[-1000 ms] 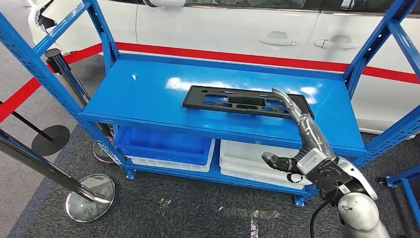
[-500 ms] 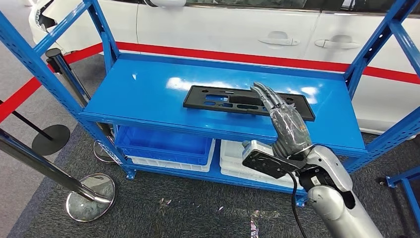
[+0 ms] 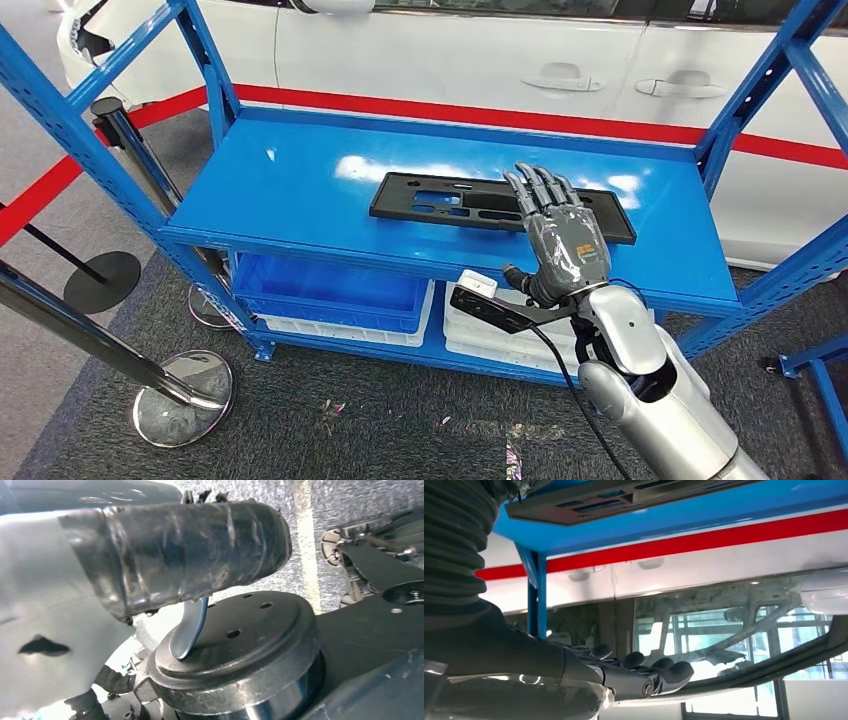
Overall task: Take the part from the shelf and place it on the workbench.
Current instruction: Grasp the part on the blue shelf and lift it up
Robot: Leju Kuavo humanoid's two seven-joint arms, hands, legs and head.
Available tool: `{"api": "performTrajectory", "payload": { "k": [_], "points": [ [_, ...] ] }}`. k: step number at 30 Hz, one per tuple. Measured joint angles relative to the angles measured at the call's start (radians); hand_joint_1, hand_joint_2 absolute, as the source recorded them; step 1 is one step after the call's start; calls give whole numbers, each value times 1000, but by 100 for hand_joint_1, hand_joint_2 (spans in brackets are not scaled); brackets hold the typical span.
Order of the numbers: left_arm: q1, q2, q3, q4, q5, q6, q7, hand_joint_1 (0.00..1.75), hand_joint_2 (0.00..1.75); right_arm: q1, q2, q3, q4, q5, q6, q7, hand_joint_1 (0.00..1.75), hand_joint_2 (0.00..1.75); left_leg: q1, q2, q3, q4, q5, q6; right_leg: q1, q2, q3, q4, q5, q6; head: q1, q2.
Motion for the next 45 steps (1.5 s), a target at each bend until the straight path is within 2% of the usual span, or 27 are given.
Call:
{"api": "performTrajectory", "payload": {
  "k": [28, 35, 38, 40, 43, 44, 45],
  "points": [
    [-1, -14, -19, 2, 4, 0, -34, 0, 0, -3, 31, 13, 120, 30, -8, -6, 0, 175, 0, 0, 0, 0, 0, 0, 0, 0, 0, 0, 0, 0, 0, 0],
    [-2, -14, -19, 3, 6, 0, -37, 0, 0, -4, 44, 15, 134, 31, -8, -8, 0, 175, -2, 0, -7, 12, -4, 7, -3, 0, -2, 0, 3, 5, 0, 0],
    [-3, -16, -19, 4, 6, 0, -37, 0, 0, -6, 48, 16, 138, 32, -10, -9, 0, 175, 1, 1, -5, 2, 4, 17, -2, 0, -3, -3, 5, 14, 0, 0],
    [-4, -19, -19, 4, 6, 1, -37, 0, 0, -11, 49, 16, 141, 35, -16, -10, 0, 175, 8, 5, 2, -17, 15, 28, -2, 1, -21, 29, -14, 22, 2, 0],
    [-7, -22, -19, 6, 8, 2, -38, 0, 0, -14, 51, 19, 151, 37, -24, -11, 0, 175, 11, 8, 4, -24, 17, 36, -7, 1, -111, 196, -79, 31, 6, 0],
    [-7, -23, -19, 7, 8, 2, -38, 0, 0, -12, 51, 20, 154, 37, -25, -11, 0, 175, 12, 7, 4, -24, 16, 35, -10, 1, -138, 239, -84, 35, 6, 0],
    [-7, -24, -19, 7, 8, 2, -38, 0, 0, -11, 51, 21, 159, 37, -25, -11, 0, 175, 14, 7, 5, -22, 13, 34, -15, 1, -149, 248, -69, 39, 6, 0]
  ]
}}
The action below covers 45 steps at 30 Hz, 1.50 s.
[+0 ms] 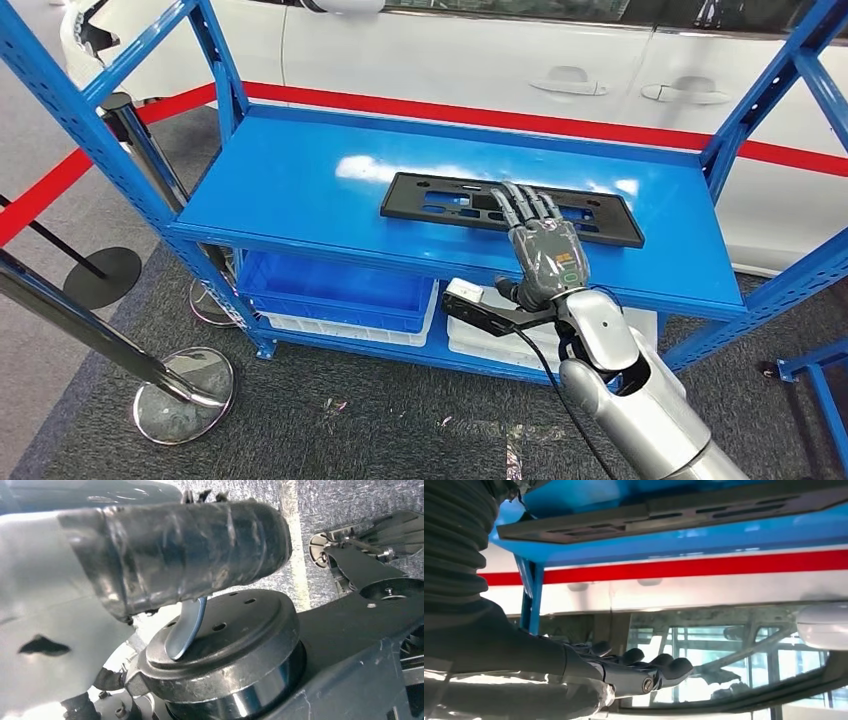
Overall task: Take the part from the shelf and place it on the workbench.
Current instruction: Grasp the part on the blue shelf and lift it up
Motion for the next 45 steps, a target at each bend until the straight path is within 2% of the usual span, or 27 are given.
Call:
{"api": "performTrajectory", "payload": {
  "k": [2, 4, 6, 9, 11, 13, 14, 15, 16, 18, 19, 20, 22, 25, 27, 29, 30, 31, 32, 34, 35, 36, 38, 41, 42, 44, 45],
  "points": [
    [1, 0, 0, 0, 0, 1, -1, 0, 0, -1, 0, 1, 6, 0, 0, 0, 0, 175, 8, -2, 4, 10, -11, -11, -10, -3, 25, -83, 71, 9, 0, 0],
    [0, 0, 0, 2, 1, 4, -3, 0, 0, -5, 1, 3, 12, 1, -2, -1, 0, 175, 11, -3, 2, 26, -27, -30, -12, -7, 67, -183, 111, 14, 3, 0],
    [-2, -2, 0, 4, 1, 7, -6, 0, 0, -5, 3, 6, 18, 3, -4, -3, 0, 175, 8, -2, -6, 35, -34, -46, -5, -7, 78, -210, 100, -1, 4, 0],
    [-5, -6, -1, 5, 4, 8, -7, 0, 0, -5, 6, 8, 25, 6, -6, -7, 0, 175, 10, 0, -7, 38, -40, -60, -3, 3, 78, -214, 92, -30, 0, 0],
    [-5, -6, -1, 5, 7, 8, -8, 0, 0, -7, 8, 8, 26, 7, -7, -8, 0, 175, 11, -7, -37, 100, -71, -63, -5, 6, 88, -218, 87, -45, -7, 0],
    [-5, -6, -1, 5, 9, 8, -8, 0, 0, -8, 11, 8, 30, 8, -7, -9, 0, 175, 10, -16, -114, 232, -115, -63, -1, 8, 97, -219, 80, -55, -14, 0],
    [-5, -6, -1, 5, 9, 8, -8, 0, 0, -8, 12, 8, 33, 8, -7, -9, 0, 175, 10, -18, -154, 289, -125, -62, 3, 10, 100, -218, 77, -59, -15, 0],
    [-3, -6, -1, 5, 9, 8, -8, 0, 0, -7, 13, 8, 36, 8, -7, -9, 0, 175, 9, -19, -181, 318, -117, -59, 6, 13, 104, -218, 73, -62, -16, 0],
    [-2, -6, -1, 5, 9, 8, -8, 0, 0, -7, 15, 8, 38, 8, -7, -9, 0, 175, 7, -20, -189, 308, -89, -55, 10, 17, 110, -218, 69, -63, -16, 0],
    [1, -6, -1, 5, 9, 8, -8, 0, 0, -8, 16, 8, 40, 8, -7, -9, 0, 175, 1, -22, -159, 201, -3, -41, 14, 25, 126, -218, 59, -62, -16, 0],
    [1, -6, -1, 6, 9, 8, -8, 0, 0, -8, 17, 8, 41, 8, -7, -9, 0, 175, -3, -26, -138, 147, 27, -35, 15, 27, 132, -220, 55, -60, -14, 0],
    [-1, -6, -1, 7, 9, 8, -8, 0, 0, -10, 17, 8, 42, 8, -7, -9, 0, 175, -7, -29, -120, 105, 41, -30, 16, 29, 135, -221, 51, -57, -14, 0],
    [-4, -7, -2, 8, 10, 8, -8, 0, 0, -12, 19, 8, 46, 8, -8, -10, 0, 175, -14, -34, -104, 73, 33, -25, 15, 32, 133, -225, 50, -49, -13, 0],
    [-5, -10, -2, 9, 11, 8, -7, 0, 0, -14, 22, 9, 51, 8, -8, -12, 0, 175, -9, -31, -86, 45, 29, -15, 15, 26, 129, -216, 40, -33, -12, 0],
    [-3, -11, -2, 10, 12, 8, -7, 0, 0, -15, 22, 9, 53, 9, -9, -12, 0, 175, -5, -28, -72, 33, 27, -6, 13, 16, 86, -132, 2, -26, -8, 0],
    [-4, -12, -2, 10, 12, 8, -7, 0, 0, -13, 23, 9, 56, 9, -9, -13, 0, 175, -4, -27, -65, 33, 21, 2, 12, 12, 9, -2, -39, -20, -7, 0],
    [-4, -12, -2, 10, 12, 8, -7, 0, 0, -11, 23, 9, 59, 9, -9, -13, 0, 175, -4, -27, -60, 33, 17, 3, 11, 12, -21, 40, -41, -18, -6, 0],
    [-4, -13, -2, 10, 12, 8, -7, 0, 0, -9, 23, 9, 61, 9, -9, -14, 0, 175, -4, -28, -54, 33, 12, 3, 9, 11, -34, 43, -23, -17, -6, 0],
    [-3, -13, -2, 10, 12, 7, -7, 0, 0, -9, 23, 9, 63, 9, -9, -14, 0, 175, -4, -28, -46, 35, 5, 1, 7, 10, -27, 9, 14, -16, -5, 0],
    [0, -14, -2, 10, 12, 7, -7, 0, 0, -11, 23, 9, 66, 9, -5, -15, 0, 175, -4, -29, -31, 39, -10, -7, 6, 4, 23, -120, 95, -19, -5, 0],
    [-1, -14, -2, 10, 12, 7, -7, 0, 0, -14, 23, 9, 67, 9, -2, -16, 0, 175, -6, -29, -28, 43, -17, -13, 8, 1, 47, -175, 114, -23, -5, 0],
    [-2, -14, -2, 10, 13, 7, -7, 0, 0, -16, 23, 10, 70, 9, 2, -17, 0, 175, -7, -29, -28, 44, -21, -19, 11, -1, 61, -206, 119, -26, -5, 0],
    [-6, -14, -2, 10, 14, 7, -7, 0, 0, -18, 24, 10, 76, 10, 7, -18, 0, 175, -9, -28, -30, 44, -24, -30, 14, 2, 67, -220, 109, -35, -6, 0],
    [-7, -14, -2, 10, 18, 6, -8, 0, 0, -23, 24, 10, 90, 15, 9, -16, 0, 175, -7, -28, -41, 77, -49, -44, 6, 5, 80, -231, 106, -50, -9, 0],
    [-7, -14, -2, 10, 20, 6, -8, 0, 0, -26, 25, 11, 97, 16, 8, -15, 0, 175, -6, -28, -66, 124, -70, -48, 5, 5, 86, -233, 104, -54, -12, 0],
    [-7, -14, -2, 10, 22, 7, -8, 0, 0, -31, 27, 14, 118, 19, 7, -12, 0, 175, -5, -28, -143, 257, -114, -53, 6, 5, 91, -233, 99, -61, -15, 0],
    [-6, -14, -2, 10, 22, 7, -8, 0, 0, -31, 28, 16, 130, 19, 5, -11, 0, 175, -5, -28, -179, 308, -122, -55, 6, 6, 93, -232, 95, -62, -16, 0]
  ]
}}
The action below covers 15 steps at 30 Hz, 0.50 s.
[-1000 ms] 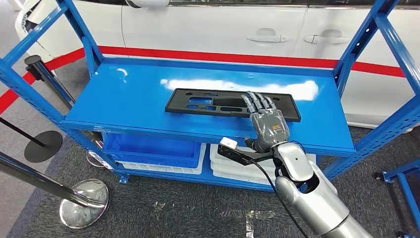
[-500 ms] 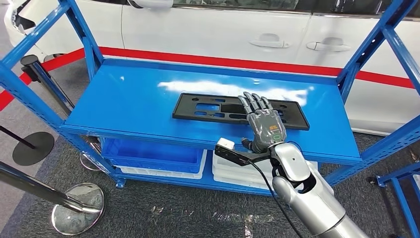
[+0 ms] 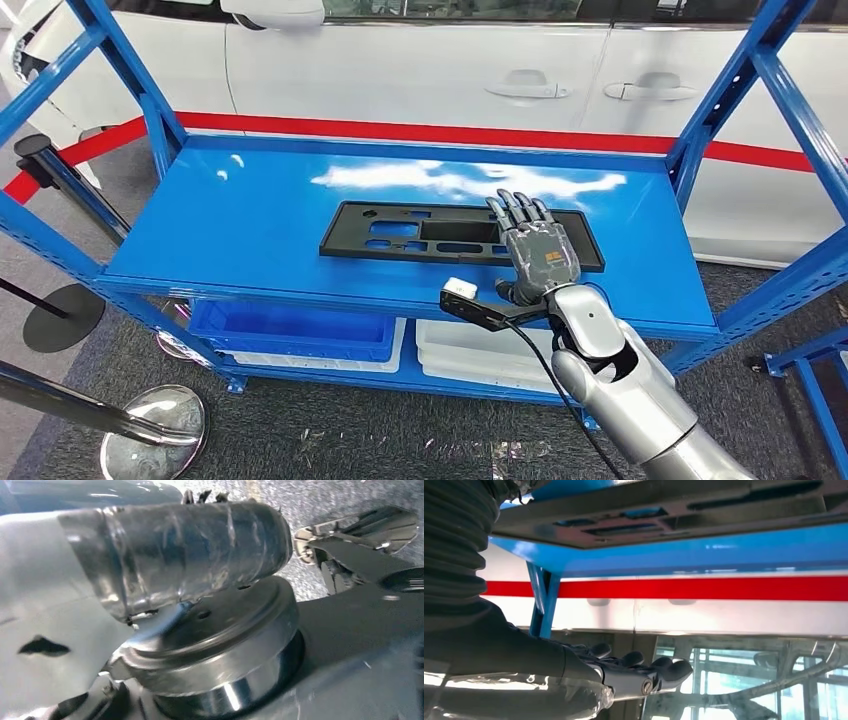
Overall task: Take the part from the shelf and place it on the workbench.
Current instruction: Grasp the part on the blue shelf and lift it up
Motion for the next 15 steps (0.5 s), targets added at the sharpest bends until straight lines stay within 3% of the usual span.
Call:
{"api": "performTrajectory", "payload": {
  "k": [1, 2, 4, 6, 9, 11, 12, 15],
  "points": [
    [1, 0, 0, 0, 0, 0, 0, 0, 0, 0, 0, 1, 13, 0, -3, 1, 0, 175, 0, 0, -21, 17, 12, -1, 0, 1, 3, 1, -4, 0, 0, 0],
    [2, 0, 0, 0, 1, 0, 0, 0, 0, 0, 1, 1, 25, 1, -8, 2, 0, 175, 0, 0, -21, -4, 43, -1, -1, 3, 7, 3, -8, 2, 0, 0],
    [5, 0, 0, 0, 2, 0, 0, 0, 0, -3, 2, 2, 50, 2, -21, 2, 0, 175, 1, -1, 21, -126, 126, 1, -2, 7, 18, 5, -18, 8, 0, 0],
    [4, 0, 0, 1, 6, 0, -1, 0, 0, -10, 3, 2, 80, 2, -35, 2, 0, 175, -2, -5, 63, -225, 161, 8, 0, 10, 22, 8, -26, 18, -2, 0],
    [2, 0, 0, 1, 8, 0, -2, 0, 0, -18, 4, 2, 121, 2, -42, 0, 0, 175, -5, -8, 73, -247, 154, 25, 2, 11, 21, 4, -28, 34, -2, 0],
    [3, 0, 0, 1, 9, 0, -2, 0, 0, -22, 5, 2, 146, 3, -41, -2, 0, 175, -3, -8, 80, -254, 154, 38, 1, 7, 9, 32, -47, 43, -1, 0],
    [3, 0, 0, 1, 9, 0, -2, 0, 0, -25, 6, 2, 157, 4, -40, -3, 0, 175, -2, -7, 85, -257, 153, 44, 0, 4, -11, 75, -67, 46, 0, 0],
    [1, 0, 0, 1, 10, 0, -2, 0, 0, -28, 9, 2, 191, 6, -39, -6, 0, 175, -5, -7, 92, -258, 146, 56, 0, 1, -114, 262, -131, 51, 1, 0]
  ]
}}
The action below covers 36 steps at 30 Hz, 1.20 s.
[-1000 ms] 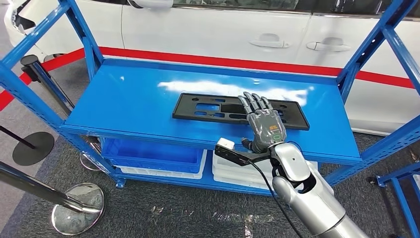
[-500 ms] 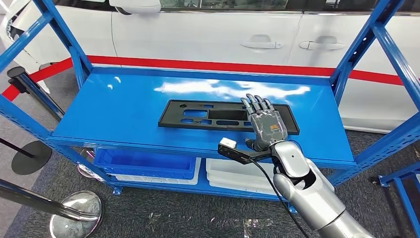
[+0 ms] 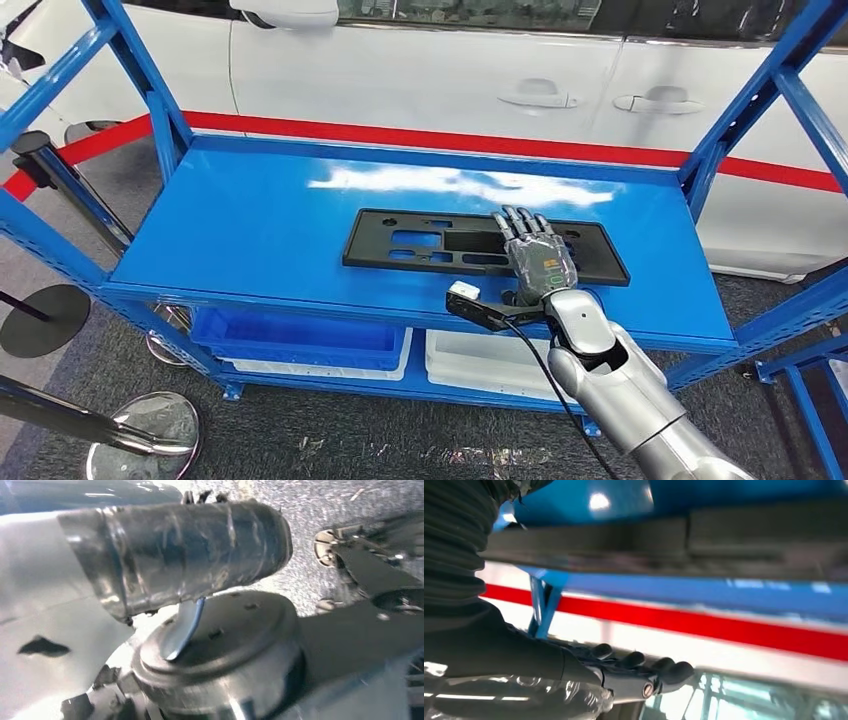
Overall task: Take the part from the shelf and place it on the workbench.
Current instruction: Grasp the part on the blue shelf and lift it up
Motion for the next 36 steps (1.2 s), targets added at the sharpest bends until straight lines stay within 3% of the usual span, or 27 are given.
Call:
{"api": "performTrajectory", "payload": {
  "k": [1, 2, 5, 7, 9, 11, 12, 15, 16, 17, 18, 20, 21, 22, 25, 27, 30, 31, 32, 33, 35, 36],
  "points": [
    [0, 0, 0, 0, 0, 0, 0, 0, 0, 0, 0, 0, 10, 0, 3, -1, 0, 175, -1, 0, 4, 0, -3, 2, 0, 0, -21, 26, 5, 0, 0, 0],
    [1, 0, 0, 0, 1, 0, 0, 0, 0, -1, 1, 0, 19, 1, 11, -2, 0, 175, -2, -1, 9, 0, -6, 3, 0, 0, -23, 14, 29, -3, 0, 0],
    [3, 0, 0, 0, 4, 0, -3, 0, 0, -17, 3, 8, 47, 1, 67, -10, 5, 175, -6, -2, 25, 1, -20, -2, 7, -3, 49, -173, 139, -21, 0, 0],
    [2, 0, 0, 0, 8, 0, -5, 0, 0, -33, 5, 22, 65, -3, 104, -12, 88, 175, -8, -1, 26, 2, -25, -10, 15, -6, 81, -245, 155, -31, -1, 0],
    [0, 0, 0, 0, 14, 0, -7, 0, 0, -46, 9, 36, 72, -14, 130, -10, 169, 175, -9, 1, 30, -4, -27, -21, 15, -3, 91, -259, 148, -36, -1, 0],
    [0, 1, 0, 1, 18, 1, -8, 0, 0, -53, 13, 50, 74, -30, 149, -6, 174, 175, -9, 2, 31, 9, -41, -33, 8, -2, 108, -274, 149, -41, -2, 0],
    [-1, 1, 0, 1, 20, 1, -8, 0, 0, -57, 15, 58, 76, -38, 156, -3, 175, 175, -8, 2, 18, 42, -58, -39, 3, -2, 116, -282, 149, -45, -4, 0],
    [0, 1, 0, 1, 23, 1, -9, 0, 0, -65, 16, 84, 82, -64, 167, 7, 175, 175, 0, 2, -84, 221, -125, -55, 0, -4, 127, -287, 143, -52, -8, 0],
    [2, 1, 0, 1, 25, 1, -9, 0, 0, -66, 17, 91, 83, -71, 167, 9, 175, 175, 3, 2, -110, 257, -126, -60, -1, -3, 129, -286, 140, -53, -8, 0],
    [3, 1, 0, 1, 28, 1, -10, 0, 0, -67, 18, 98, 83, -76, 167, 11, 175, 175, 6, 2, -117, 256, -108, -63, -2, -1, 132, -285, 136, -51, -8, 0],
    [4, 2, 0, 2, 30, 1, -10, 0, 0, -69, 18, 103, 84, -80, 166, 11, 175, 175, 9, 2, -105, 217, -73, -66, -4, 1, 137, -283, 132, -48, -8, 0],
    [6, 2, 0, 2, 33, 1, -10, 0, 0, -74, 19, 111, 84, -86, 165, 12, 175, 175, 12, 2, -48, 87, -2, -69, -6, 5, 147, -277, 119, -38, -9, 0],
    [5, 2, 0, 2, 34, 1, -10, 0, 0, -77, 19, 114, 84, -88, 164, 13, 175, 175, 12, 1, -25, 38, 13, -66, -5, 7, 149, -273, 113, -32, -11, 0],
    [5, 2, 0, 2, 35, 1, -11, 0, 0, -80, 19, 117, 84, -89, 163, 13, 175, 175, 11, 0, -11, 9, 17, -61, -3, 8, 149, -270, 110, -25, -11, 0],
    [4, 2, 0, 2, 38, 1, -14, 0, 0, -85, 19, 127, 84, -93, 163, 14, 175, 175, 9, -1, -3, -1, 8, -37, -2, 9, 149, -272, 105, -12, -10, 0],
    [4, 2, 0, 3, 41, 3, -16, 0, 0, -86, 19, 131, 84, -97, 162, 15, 175, 175, 11, -1, 4, -7, 8, -24, -3, 5, 132, -230, 78, -5, -8, 0],
    [4, 2, 0, 4, 50, 15, -27, 0, 131, -86, 19, 134, 82, -106, 158, 17, 175, 175, 8, 0, 9, -8, 5, -11, -1, 0, 33, -43, 4, -2, -4, 0],
    [5, 2, 0, 4, 54, 21, -33, 0, 175, -84, 19, 136, 80, -109, 155, 18, 175, 175, 6, 0, 10, -8, 3, -9, 0, 0, 4, 4, -3, -2, -4, 0],
    [5, 2, 1, 4, 58, 27, -37, 0, 175, -82, 19, 137, 77, -113, 151, 18, 175, 175, 4, 0, 13, -7, 0, -7, 0, 0, -9, 13, 11, -4, -4, 0],
    [5, 2, 1, 5, 61, 32, -41, 0, 175, -80, 19, 138, 71, -117, 147, 18, 175, 175, 3, -1, 16, -7, -3, -6, 1, 0, -3, -16, 42, -8, -4, 0],
    [7, 2, 1, 6, 66, 44, -45, 0, 175, -79, 18, 138, 57, -127, 141, 18, 175, 175, 1, -2, 26, -7, -10, -8, 5, -1, 49, -146, 119, -21, -4, 0],
    [7, 1, 1, 6, 68, 52, -47, 0, 175, -78, 18, 138, 46, -134, 138, 18, 175, 175, -1, -3, 29, -6, -14, -11, 9, -1, 74, -206, 140, -27, -4, 0]
  ]
}}
